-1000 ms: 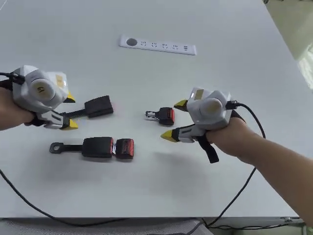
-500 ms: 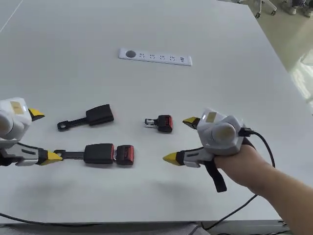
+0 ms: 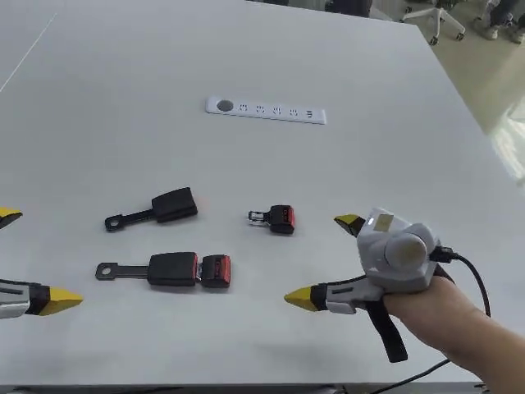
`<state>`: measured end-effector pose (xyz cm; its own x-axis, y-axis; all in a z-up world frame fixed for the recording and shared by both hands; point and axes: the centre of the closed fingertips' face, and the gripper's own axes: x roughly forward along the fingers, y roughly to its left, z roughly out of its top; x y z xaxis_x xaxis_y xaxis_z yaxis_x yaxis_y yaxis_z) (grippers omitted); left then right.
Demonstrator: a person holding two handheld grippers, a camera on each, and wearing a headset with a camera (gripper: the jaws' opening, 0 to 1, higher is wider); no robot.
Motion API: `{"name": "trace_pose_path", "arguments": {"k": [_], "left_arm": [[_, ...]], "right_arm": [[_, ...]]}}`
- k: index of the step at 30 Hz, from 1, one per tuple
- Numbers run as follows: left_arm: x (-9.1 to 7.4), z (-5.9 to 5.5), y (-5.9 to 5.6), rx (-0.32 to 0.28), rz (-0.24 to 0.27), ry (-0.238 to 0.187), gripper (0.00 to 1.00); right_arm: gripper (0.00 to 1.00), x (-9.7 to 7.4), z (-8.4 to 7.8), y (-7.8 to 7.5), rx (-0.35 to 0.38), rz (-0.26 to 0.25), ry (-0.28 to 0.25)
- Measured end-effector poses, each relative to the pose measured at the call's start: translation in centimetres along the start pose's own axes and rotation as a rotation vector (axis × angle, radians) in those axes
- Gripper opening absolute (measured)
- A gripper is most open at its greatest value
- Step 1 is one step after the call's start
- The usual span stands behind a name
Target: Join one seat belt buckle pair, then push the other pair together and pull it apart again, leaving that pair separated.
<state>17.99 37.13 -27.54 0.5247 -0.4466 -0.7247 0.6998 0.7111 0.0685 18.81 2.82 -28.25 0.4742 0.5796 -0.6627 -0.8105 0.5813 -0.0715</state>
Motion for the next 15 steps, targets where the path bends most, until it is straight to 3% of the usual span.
{"name": "trace_pose_path", "arguments": {"k": [4, 10, 15], "left_arm": [[-0.5, -0.1, 0.0, -0.048, 0.009, -0.028, 1.0], [-0.9, -0.4, -0.4, -0.061, 0.015, -0.039, 1.0], [-1.1, -0.6, -1.1, -0.053, -0.003, -0.032, 1.0]], "right_arm": [[1.0, -0.2, -0.4, 0.3, 0.038, 0.0, -0.004], [1.0, -0.4, -1.2, 0.8, 0.065, 0.003, 0.027], [1.0, -0.6, -0.8, 0.6, 0.071, -0.017, 0.009]]}}
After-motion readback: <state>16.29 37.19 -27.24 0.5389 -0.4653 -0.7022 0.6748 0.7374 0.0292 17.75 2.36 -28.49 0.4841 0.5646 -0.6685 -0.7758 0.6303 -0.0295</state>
